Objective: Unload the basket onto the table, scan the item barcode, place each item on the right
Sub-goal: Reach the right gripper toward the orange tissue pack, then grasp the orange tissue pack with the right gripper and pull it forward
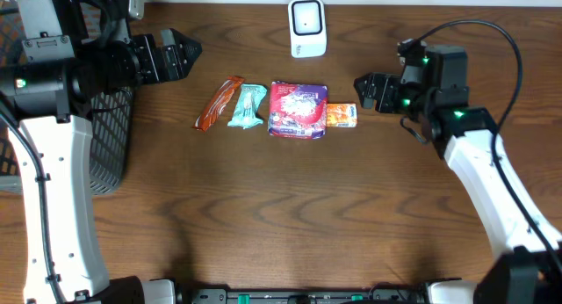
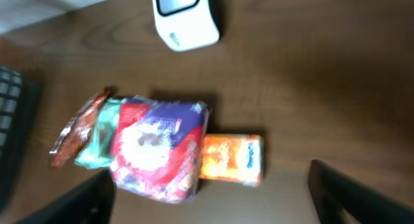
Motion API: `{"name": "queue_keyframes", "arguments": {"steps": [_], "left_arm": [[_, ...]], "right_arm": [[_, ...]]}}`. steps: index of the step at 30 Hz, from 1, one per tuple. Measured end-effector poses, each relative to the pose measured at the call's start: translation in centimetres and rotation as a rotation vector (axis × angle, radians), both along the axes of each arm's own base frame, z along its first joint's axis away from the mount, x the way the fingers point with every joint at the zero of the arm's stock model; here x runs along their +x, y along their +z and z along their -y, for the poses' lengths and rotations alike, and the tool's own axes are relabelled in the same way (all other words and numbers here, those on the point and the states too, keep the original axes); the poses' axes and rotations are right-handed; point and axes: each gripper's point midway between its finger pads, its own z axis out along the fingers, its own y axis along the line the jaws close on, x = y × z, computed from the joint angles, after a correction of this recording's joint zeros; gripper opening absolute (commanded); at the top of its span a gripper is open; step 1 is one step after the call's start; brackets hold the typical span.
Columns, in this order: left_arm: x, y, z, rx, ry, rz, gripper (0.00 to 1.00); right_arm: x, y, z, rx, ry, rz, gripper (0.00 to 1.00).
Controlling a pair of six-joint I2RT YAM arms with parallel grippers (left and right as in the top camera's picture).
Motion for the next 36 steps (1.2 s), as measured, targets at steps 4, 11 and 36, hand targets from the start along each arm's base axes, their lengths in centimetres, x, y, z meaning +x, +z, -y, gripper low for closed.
{"name": "queue_keyframes", "arguments": {"steps": [4,11,36], "left_arm": [[0.0,0.0,0.0,0.0,0.0,0.001,0.98],[0.0,0.0,0.0,0.0,0.0,0.0,0.98],[0.0,0.0,0.0,0.0,0.0,0.0,0.98]], "right_arm": [[2.0,-2.4,0.0,-0.012,-0.008,-0.002,0.61],[4.3,-6.4,-1.7,0.016,0.081,0.006,0.52],[1.6,-15.8,-3.2,0.073,0.173,-0.261,0.21]]}}
